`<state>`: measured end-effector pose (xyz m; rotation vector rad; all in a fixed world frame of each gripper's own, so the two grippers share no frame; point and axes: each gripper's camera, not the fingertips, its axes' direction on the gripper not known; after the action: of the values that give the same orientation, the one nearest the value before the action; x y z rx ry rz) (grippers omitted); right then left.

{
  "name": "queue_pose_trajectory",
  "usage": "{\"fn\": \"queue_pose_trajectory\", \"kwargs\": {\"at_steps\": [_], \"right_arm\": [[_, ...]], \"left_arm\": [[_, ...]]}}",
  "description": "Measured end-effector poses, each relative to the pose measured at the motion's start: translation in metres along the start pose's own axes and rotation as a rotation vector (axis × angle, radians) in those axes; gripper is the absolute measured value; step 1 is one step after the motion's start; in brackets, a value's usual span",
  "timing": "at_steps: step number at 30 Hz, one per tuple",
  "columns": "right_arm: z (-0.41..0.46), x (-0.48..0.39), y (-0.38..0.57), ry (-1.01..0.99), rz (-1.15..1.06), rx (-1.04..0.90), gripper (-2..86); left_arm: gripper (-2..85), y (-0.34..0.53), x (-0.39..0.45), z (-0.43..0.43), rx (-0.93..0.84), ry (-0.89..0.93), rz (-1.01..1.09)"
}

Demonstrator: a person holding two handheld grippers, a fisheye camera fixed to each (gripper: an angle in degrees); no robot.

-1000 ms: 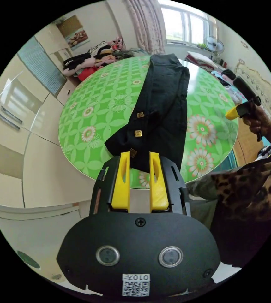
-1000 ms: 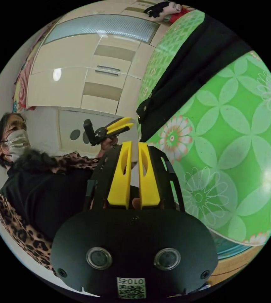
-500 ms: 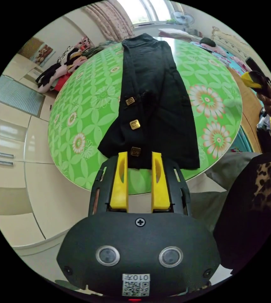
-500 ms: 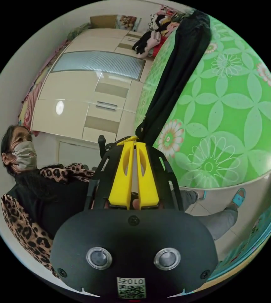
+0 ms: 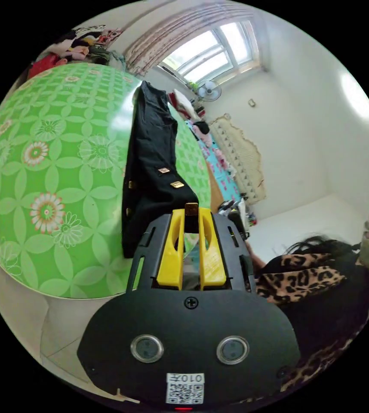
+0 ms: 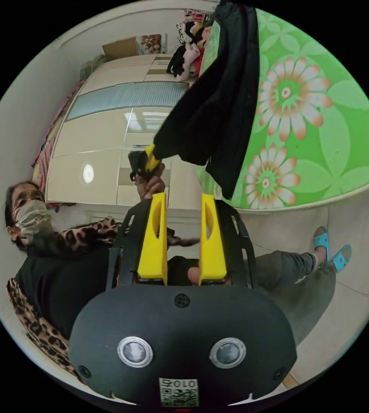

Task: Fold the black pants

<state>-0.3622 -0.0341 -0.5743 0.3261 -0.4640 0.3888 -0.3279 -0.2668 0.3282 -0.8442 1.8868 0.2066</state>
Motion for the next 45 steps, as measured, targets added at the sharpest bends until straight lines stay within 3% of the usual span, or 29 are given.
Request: {"fn": "queue_pose_trajectory", "kwargs": {"at_steps": [5, 11, 16, 23, 28, 31, 35, 37, 42, 45], "right_arm": [[-0.013, -0.016, -0.025, -0.047, -0.061, 0.045, 15.5], [-0.010, -0.018, -0.042, -0.175, 0.022, 0.109, 19.4], [-0.008, -0.056, -0.059, -0.129, -0.009, 0.182, 20.5], [0.020, -0.167, -0.070, 0.350, -0.100, 0.262, 19.7], [0.036, -0.204, -0.084, 0.454, -0.108, 0.332, 17.9], [0.037, -0.212, -0.095, 0.415, -0.116, 0.354, 15.3], [0.021, -0.230, -0.093, 0.474, -0.122, 0.378, 3.9], [0.007, -0.238, -0.083, 0.531, -0.122, 0.359, 3.0], [-0.058, -0.270, -0.036, 0.395, -0.212, 0.419, 2.6], [-0.071, -0.256, -0.033, 0.375, -0.178, 0.337, 3.5]], "left_arm": [[8.2, -0.032, -0.001, -0.022, -0.014, 0.163, -0.097], [8.3, -0.062, 0.006, -0.048, 0.008, 0.271, -0.161], [8.1, -0.085, 0.001, -0.068, -0.038, 0.350, -0.135], [8.1, -0.105, -0.016, -0.091, -0.098, 0.421, -0.110], [7.8, -0.115, -0.027, -0.102, -0.118, 0.454, -0.136], [7.4, -0.119, -0.023, -0.106, -0.133, 0.461, -0.136], [6.6, -0.120, -0.019, -0.113, -0.141, 0.448, -0.130], [5.9, -0.118, -0.023, -0.121, -0.133, 0.415, -0.142], [3.4, -0.101, -0.037, -0.125, -0.150, 0.404, -0.228], [1.2, -0.092, -0.038, -0.129, -0.083, 0.516, -0.297]]}}
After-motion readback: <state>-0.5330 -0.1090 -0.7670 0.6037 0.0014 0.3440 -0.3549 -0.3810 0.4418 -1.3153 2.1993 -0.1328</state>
